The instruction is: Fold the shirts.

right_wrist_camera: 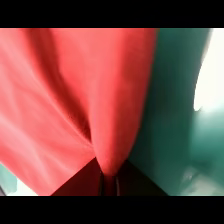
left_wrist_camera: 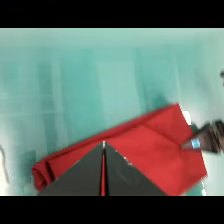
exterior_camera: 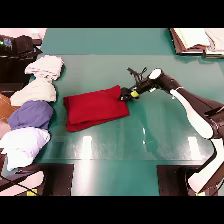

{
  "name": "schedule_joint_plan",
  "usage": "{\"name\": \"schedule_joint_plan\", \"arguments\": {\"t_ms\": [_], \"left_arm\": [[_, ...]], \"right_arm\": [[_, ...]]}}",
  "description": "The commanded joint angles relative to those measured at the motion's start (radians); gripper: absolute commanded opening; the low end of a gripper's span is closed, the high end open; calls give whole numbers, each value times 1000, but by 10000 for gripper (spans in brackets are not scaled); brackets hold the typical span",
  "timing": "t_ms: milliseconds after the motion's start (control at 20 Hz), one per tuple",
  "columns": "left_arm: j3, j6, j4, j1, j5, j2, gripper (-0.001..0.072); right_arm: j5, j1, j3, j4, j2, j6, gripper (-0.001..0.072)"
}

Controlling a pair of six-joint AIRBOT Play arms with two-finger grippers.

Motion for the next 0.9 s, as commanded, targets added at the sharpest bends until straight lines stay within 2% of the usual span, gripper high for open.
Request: {"name": "schedule_joint_plan", "arguments": {"t_ms": [0,200,350,650,850], "left_arm": [[0,1,14,-85,-11,0,24],[0,2,46,-234,37,0,24],[0,1,49,-293,76,0,24],[0,-10,46,-319,127,-5,24],[0,-11,45,-319,142,-5,24]], "right_arm": [[-13,-63,26,-76,60,25,15],[-27,-296,-98,-269,271,112,15],[-58,-566,-222,-350,457,146,15],[-135,-1180,-414,-357,736,177,15],[-119,-1426,-497,-358,773,143,15]]}}
